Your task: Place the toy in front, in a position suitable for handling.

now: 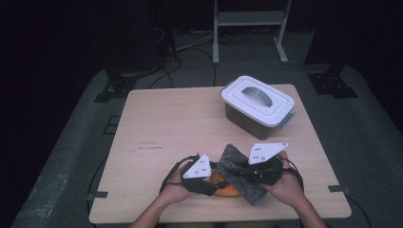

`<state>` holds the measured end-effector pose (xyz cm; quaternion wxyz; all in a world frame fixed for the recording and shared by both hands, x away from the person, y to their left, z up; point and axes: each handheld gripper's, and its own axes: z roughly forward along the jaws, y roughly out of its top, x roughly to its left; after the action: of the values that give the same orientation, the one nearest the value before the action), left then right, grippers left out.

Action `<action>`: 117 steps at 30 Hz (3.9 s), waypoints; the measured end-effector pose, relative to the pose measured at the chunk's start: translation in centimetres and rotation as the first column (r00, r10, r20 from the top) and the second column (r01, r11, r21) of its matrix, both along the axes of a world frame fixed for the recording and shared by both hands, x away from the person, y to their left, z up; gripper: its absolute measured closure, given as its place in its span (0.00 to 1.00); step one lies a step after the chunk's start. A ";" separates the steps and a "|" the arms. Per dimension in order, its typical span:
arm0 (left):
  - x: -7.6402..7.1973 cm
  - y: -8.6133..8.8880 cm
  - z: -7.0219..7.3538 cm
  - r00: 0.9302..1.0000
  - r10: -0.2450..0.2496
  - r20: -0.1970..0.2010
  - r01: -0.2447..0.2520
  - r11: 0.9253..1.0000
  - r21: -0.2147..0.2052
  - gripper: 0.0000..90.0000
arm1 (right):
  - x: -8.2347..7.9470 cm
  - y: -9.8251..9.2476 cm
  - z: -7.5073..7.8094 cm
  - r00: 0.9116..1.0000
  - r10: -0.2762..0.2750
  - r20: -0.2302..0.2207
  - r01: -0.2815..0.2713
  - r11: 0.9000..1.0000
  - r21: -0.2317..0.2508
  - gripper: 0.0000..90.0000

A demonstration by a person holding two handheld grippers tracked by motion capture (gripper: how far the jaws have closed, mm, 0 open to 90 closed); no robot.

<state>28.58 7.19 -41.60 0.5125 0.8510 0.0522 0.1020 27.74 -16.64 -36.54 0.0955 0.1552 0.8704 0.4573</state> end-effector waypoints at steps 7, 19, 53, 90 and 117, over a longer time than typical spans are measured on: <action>0.4 0.7 -0.1 1.000 -0.003 -0.003 0.003 1.000 0.008 0.46 | 1.4 -2.6 -1.1 0.996 -0.059 -0.061 0.061 0.997 0.042 0.85; 1.5 2.2 -0.5 0.998 0.016 -0.065 -0.015 1.000 0.010 0.45 | 2.9 -5.0 -3.5 0.978 -0.092 -0.189 0.110 0.990 0.087 0.85; 2.7 3.7 -0.7 0.987 0.076 -0.138 -0.075 0.997 0.015 0.43 | 2.6 -3.7 -3.7 0.979 -0.110 -0.171 0.128 0.987 0.098 0.84; 2.3 2.6 -0.9 0.989 0.115 0.094 -0.113 0.993 -0.025 0.47 | 3.4 -3.8 -3.4 0.974 -0.147 -0.170 0.176 0.970 0.168 0.86; 2.5 3.4 -0.2 0.991 0.042 -0.128 -0.048 0.998 -0.040 0.37 | 2.0 -2.0 -3.7 0.985 -0.060 -0.163 0.077 0.992 0.097 0.86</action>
<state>31.13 10.57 -41.77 0.5237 0.8433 0.1061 0.0578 29.69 -18.67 -40.29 0.0332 0.2259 0.8447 0.4840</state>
